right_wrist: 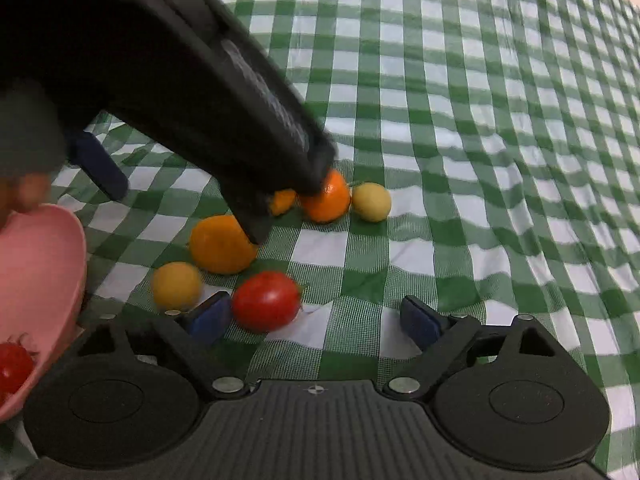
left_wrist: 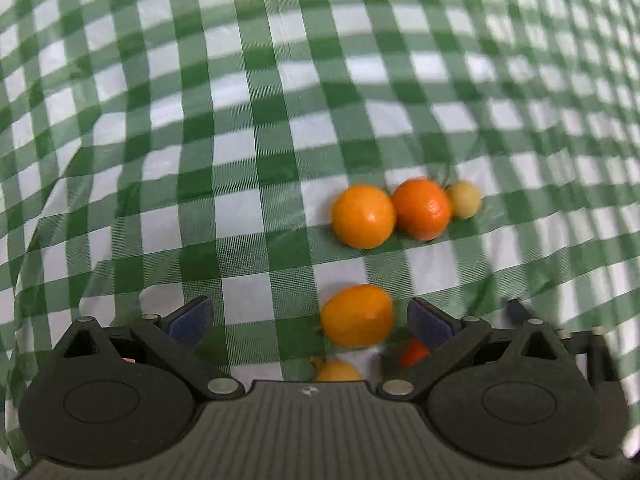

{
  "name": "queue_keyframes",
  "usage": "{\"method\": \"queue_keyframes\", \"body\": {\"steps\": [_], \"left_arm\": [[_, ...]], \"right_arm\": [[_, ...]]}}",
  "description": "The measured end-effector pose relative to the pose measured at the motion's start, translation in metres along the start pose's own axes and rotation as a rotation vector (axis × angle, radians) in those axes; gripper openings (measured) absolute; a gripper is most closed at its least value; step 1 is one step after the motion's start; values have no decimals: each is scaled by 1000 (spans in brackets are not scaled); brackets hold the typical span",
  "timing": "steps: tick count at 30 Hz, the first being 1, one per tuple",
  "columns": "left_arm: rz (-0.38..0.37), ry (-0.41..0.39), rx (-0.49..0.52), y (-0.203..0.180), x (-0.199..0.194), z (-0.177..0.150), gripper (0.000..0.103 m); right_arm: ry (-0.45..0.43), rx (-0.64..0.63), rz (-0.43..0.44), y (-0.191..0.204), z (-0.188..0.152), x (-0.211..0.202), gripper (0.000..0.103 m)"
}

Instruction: Organize fruits

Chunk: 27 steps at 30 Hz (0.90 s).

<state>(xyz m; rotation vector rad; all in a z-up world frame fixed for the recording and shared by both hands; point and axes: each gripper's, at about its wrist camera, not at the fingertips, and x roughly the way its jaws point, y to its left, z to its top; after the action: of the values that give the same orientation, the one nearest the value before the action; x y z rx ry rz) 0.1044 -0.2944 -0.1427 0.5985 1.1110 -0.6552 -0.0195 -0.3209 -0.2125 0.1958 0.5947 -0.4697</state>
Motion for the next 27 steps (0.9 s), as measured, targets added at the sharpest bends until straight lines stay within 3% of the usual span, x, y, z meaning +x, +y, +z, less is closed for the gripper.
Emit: {"method": "queue_keyframes", "body": {"steps": [2, 3, 10, 11, 13, 14, 15, 20, 22, 23, 27], "left_arm": [[12, 17, 4, 2, 11, 0, 103], [17, 25, -1, 4, 15, 0, 103], [6, 43, -47, 18, 21, -1, 103], [9, 38, -44, 19, 21, -1, 103], [6, 22, -49, 14, 14, -6, 90], [-22, 18, -60, 14, 10, -6, 65], [-64, 19, -75, 14, 4, -5, 47], [-36, -50, -38, 11, -16, -7, 36], [-52, -57, -59, 14, -27, -10, 23], [-65, -68, -61, 16, -34, -12, 2], [-91, -151, -65, 21, -70, -26, 0]], "right_arm": [[-11, 16, -21, -5, 0, -2, 68], [-13, 25, -36, -9, 0, -2, 65], [-11, 63, -78, -16, 0, 1, 65], [-11, 65, -79, -15, 0, 0, 61], [-8, 66, -88, -14, 0, -1, 37], [0, 63, -90, -10, 0, -4, 31], [7, 69, -84, -20, -1, -12, 31], [-15, 155, -113, -36, 2, -21, 31], [-34, 183, -130, -43, 5, -28, 31], [-41, 191, -135, -46, 8, -34, 31], [-81, 197, -141, -50, 11, -61, 31]]}}
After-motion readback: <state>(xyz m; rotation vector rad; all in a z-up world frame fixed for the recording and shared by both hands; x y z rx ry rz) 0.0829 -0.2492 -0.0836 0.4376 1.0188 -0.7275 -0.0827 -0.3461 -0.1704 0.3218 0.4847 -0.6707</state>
